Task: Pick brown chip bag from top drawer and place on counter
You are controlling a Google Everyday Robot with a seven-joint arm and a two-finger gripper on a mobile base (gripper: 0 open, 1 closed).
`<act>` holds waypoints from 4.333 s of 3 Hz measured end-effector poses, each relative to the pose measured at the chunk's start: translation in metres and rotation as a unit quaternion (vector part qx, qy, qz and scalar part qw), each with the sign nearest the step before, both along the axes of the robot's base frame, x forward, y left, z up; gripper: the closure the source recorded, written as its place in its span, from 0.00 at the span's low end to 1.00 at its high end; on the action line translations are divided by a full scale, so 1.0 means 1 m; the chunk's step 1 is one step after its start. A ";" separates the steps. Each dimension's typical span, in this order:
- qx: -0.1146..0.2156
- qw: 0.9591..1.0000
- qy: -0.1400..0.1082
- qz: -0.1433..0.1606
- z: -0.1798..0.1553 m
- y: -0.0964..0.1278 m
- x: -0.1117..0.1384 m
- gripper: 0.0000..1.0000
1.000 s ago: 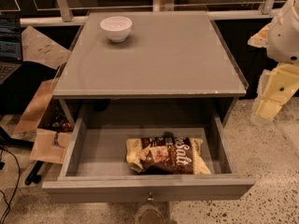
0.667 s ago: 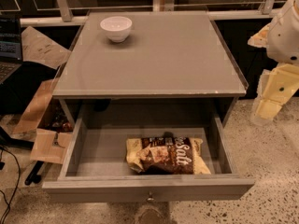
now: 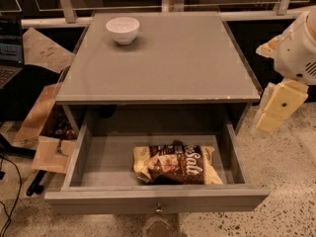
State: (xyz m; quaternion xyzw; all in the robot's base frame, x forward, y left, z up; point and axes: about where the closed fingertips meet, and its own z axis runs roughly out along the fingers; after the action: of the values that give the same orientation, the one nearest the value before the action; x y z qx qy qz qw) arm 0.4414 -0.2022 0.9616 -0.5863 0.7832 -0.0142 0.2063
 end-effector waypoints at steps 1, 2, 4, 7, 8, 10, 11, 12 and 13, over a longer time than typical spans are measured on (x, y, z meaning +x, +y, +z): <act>0.023 0.999 -0.023 -0.023 -0.013 0.010 0.008 0.00; 0.063 0.997 -0.028 -0.027 -0.031 0.017 0.016 0.00; 0.097 0.995 -0.019 -0.013 -0.047 0.030 0.018 0.00; 0.092 0.993 -0.030 -0.063 -0.101 0.028 0.021 0.00; 0.102 0.992 -0.025 -0.070 -0.131 0.032 0.029 0.00; 0.130 0.989 0.012 -0.066 -0.175 0.050 0.035 0.00; 0.123 0.989 0.040 -0.070 -0.208 0.065 0.037 0.00; 0.122 0.989 0.040 -0.069 -0.209 0.065 0.038 0.00; 0.122 0.988 0.046 -0.081 -0.216 0.064 0.039 0.00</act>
Offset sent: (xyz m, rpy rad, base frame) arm 0.0265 0.0296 -0.0544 0.2484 -0.0548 -0.0506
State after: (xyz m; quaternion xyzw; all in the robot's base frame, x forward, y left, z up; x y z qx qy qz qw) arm 0.4807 -0.1378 0.7460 -0.4913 0.8328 0.0914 0.2381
